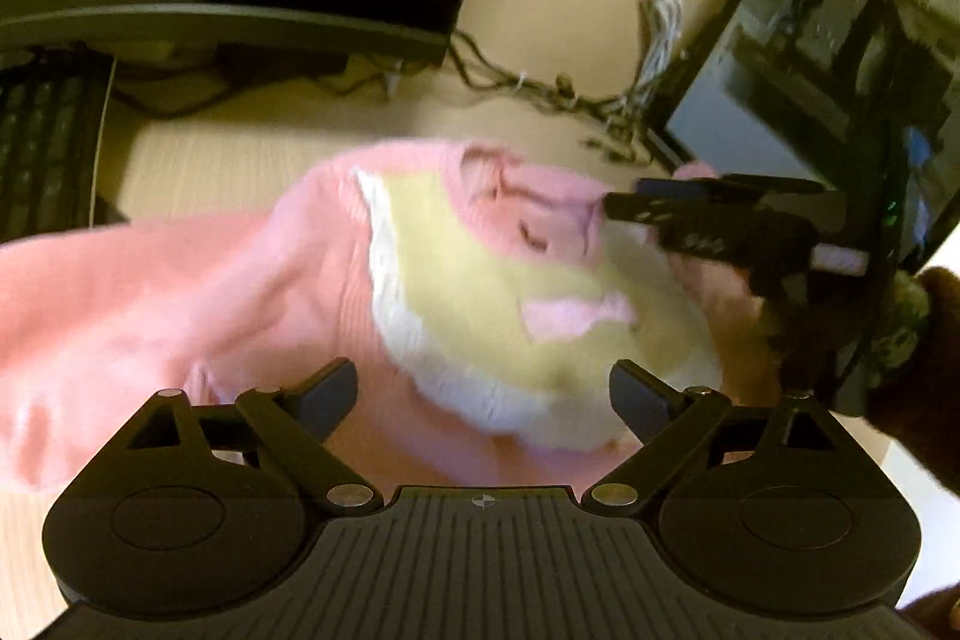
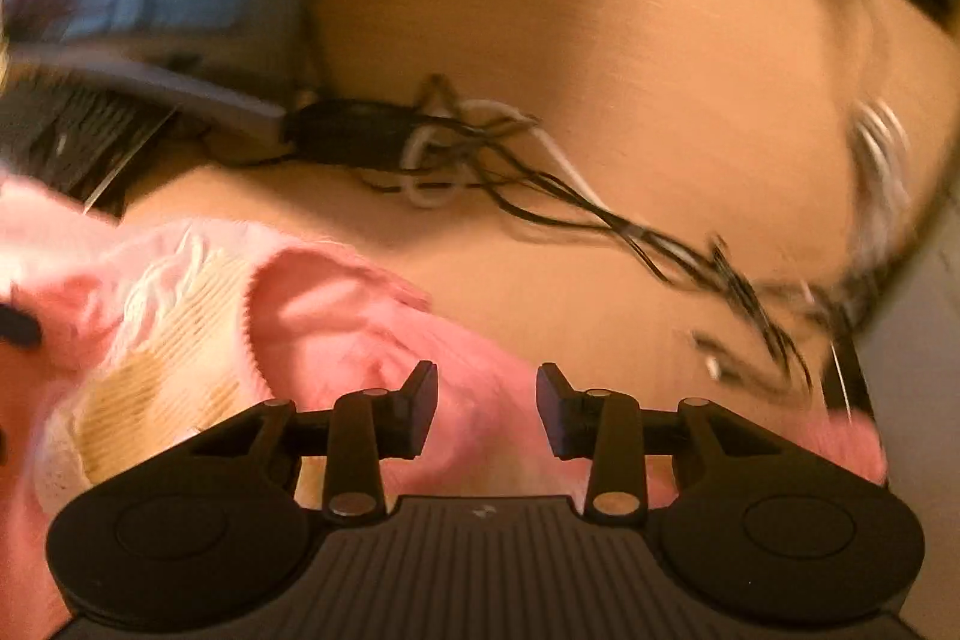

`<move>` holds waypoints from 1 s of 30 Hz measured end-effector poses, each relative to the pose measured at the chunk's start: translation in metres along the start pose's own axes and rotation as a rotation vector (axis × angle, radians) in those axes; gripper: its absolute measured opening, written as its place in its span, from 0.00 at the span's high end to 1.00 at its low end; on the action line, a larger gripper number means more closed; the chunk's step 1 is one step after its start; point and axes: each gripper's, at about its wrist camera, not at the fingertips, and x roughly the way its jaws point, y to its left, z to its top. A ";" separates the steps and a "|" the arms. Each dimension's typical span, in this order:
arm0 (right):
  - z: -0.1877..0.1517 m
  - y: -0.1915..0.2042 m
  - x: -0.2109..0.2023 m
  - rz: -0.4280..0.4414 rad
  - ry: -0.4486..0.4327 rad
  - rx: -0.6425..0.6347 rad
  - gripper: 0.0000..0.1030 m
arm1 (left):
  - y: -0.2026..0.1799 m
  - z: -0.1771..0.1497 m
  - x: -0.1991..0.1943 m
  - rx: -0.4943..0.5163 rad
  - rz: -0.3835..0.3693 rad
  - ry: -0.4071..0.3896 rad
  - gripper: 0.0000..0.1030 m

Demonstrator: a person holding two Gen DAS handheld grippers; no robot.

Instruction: Fold clothes

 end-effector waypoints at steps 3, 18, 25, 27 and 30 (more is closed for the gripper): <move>0.008 0.002 0.002 0.145 0.038 -0.010 0.72 | -0.008 0.005 -0.002 0.026 -0.023 -0.003 0.08; 0.033 0.019 -0.013 0.514 0.014 0.210 0.96 | -0.018 -0.014 -0.003 0.053 -0.072 0.052 0.06; 0.067 0.007 -0.014 0.350 -0.094 0.144 0.94 | -0.004 -0.009 -0.014 0.019 -0.085 0.005 0.05; 0.063 0.014 0.012 0.339 -0.047 0.138 0.93 | -0.002 -0.004 -0.010 0.012 -0.081 -0.003 0.04; 0.049 0.013 0.000 0.309 -0.077 0.127 0.86 | -0.004 0.001 -0.003 0.018 -0.061 -0.007 0.04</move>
